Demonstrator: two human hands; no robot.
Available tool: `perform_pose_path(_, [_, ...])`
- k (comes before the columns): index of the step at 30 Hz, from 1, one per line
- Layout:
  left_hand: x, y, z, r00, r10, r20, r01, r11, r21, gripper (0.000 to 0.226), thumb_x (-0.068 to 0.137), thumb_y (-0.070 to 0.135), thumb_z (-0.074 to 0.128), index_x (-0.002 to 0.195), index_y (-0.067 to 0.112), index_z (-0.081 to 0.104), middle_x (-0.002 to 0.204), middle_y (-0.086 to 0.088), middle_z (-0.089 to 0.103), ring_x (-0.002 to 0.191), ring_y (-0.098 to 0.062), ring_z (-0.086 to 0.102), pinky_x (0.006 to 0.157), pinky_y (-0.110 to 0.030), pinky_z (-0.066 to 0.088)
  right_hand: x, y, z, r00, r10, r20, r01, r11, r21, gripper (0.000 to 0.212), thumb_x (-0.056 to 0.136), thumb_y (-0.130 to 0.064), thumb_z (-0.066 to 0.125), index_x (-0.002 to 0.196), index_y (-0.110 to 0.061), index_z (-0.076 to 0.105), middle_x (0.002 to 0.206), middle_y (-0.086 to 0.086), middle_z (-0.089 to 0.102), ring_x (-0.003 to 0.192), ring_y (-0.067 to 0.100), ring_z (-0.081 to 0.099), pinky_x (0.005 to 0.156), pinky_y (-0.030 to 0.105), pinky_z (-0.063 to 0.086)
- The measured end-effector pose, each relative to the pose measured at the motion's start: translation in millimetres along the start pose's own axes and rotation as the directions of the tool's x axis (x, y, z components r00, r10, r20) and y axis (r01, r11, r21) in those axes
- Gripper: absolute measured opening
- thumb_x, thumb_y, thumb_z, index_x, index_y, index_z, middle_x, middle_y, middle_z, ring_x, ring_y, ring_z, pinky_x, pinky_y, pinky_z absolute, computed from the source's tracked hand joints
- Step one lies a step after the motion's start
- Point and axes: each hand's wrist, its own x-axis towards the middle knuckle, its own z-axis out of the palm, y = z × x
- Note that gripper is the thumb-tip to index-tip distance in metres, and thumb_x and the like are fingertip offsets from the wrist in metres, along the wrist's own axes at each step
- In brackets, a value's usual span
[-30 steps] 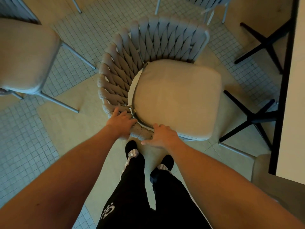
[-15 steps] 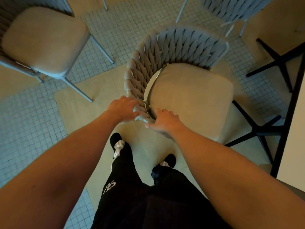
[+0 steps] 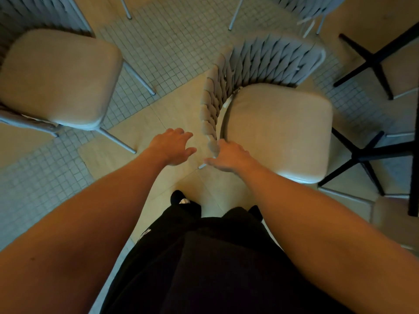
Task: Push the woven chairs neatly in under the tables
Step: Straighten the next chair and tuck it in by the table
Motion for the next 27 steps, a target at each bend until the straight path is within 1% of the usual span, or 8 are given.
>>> perform_pose_path(6, [13,-22,-25,0.996,0.091,0.021,-0.092,0.995,0.042,0.066,0.1,0.058,0.04,0.156,0.025,0.029,0.157,-0.007,0.036,0.14,-0.032,0.037,0.106,-0.054,0.042,4,-27,-6,0.997,0.079,-0.022,-0.076,0.991,0.107,0.087,0.087,-0.07,0.061,0.152,-0.019,0.033,0.149,0.01,0.045,0.136,0.036,0.044,0.11,0.057,0.037])
perform_pose_path(10, [35,-31,-39,0.99,0.136,0.023,-0.138,0.988,0.07,0.066,0.101,0.058,0.04,0.157,0.025,0.028,0.158,-0.008,0.035,0.141,-0.032,0.036,0.107,-0.053,0.041,19,-29,-11,0.992,0.121,-0.031,-0.116,0.986,0.121,0.089,0.085,-0.073,0.061,0.15,-0.018,0.034,0.147,0.012,0.047,0.134,0.037,0.045,0.108,0.057,0.04])
perform_pose_path(14, [67,-40,-56,0.982,0.188,0.021,-0.189,0.977,0.102,0.067,0.1,0.058,0.041,0.157,0.024,0.027,0.157,-0.009,0.034,0.141,-0.033,0.035,0.108,-0.052,0.04,41,-29,-22,0.99,0.136,-0.042,-0.127,0.976,0.176,0.093,0.084,-0.073,0.062,0.153,-0.018,0.033,0.154,0.012,0.043,0.138,0.037,0.042,0.109,0.057,0.039])
perform_pose_path(18, [110,-45,-77,0.964,0.262,0.048,-0.266,0.95,0.164,0.066,0.101,0.057,0.041,0.156,0.024,0.028,0.156,-0.009,0.036,0.139,-0.033,0.037,0.107,-0.053,0.04,69,-29,-35,0.984,0.173,-0.033,-0.159,0.951,0.264,0.093,0.084,-0.074,0.062,0.153,-0.018,0.033,0.153,0.013,0.042,0.138,0.038,0.042,0.109,0.058,0.038])
perform_pose_path(23, [166,-37,-103,0.92,0.369,0.131,-0.39,0.888,0.243,0.065,0.1,0.056,0.043,0.154,0.021,0.032,0.152,-0.011,0.041,0.136,-0.034,0.04,0.105,-0.053,0.041,96,-23,-50,0.965,0.259,-0.039,-0.217,0.875,0.434,0.094,0.084,-0.073,0.062,0.152,-0.016,0.034,0.151,0.015,0.043,0.137,0.038,0.044,0.109,0.057,0.04])
perform_pose_path(27, [197,-23,-126,0.877,0.439,0.197,-0.478,0.838,0.263,0.062,0.1,0.053,0.044,0.151,0.019,0.037,0.151,-0.009,0.042,0.133,-0.034,0.041,0.103,-0.052,0.042,111,-17,-58,0.943,0.334,0.007,-0.29,0.808,0.512,0.097,0.081,-0.076,0.064,0.149,-0.013,0.037,0.147,0.018,0.047,0.134,0.039,0.046,0.107,0.055,0.042])
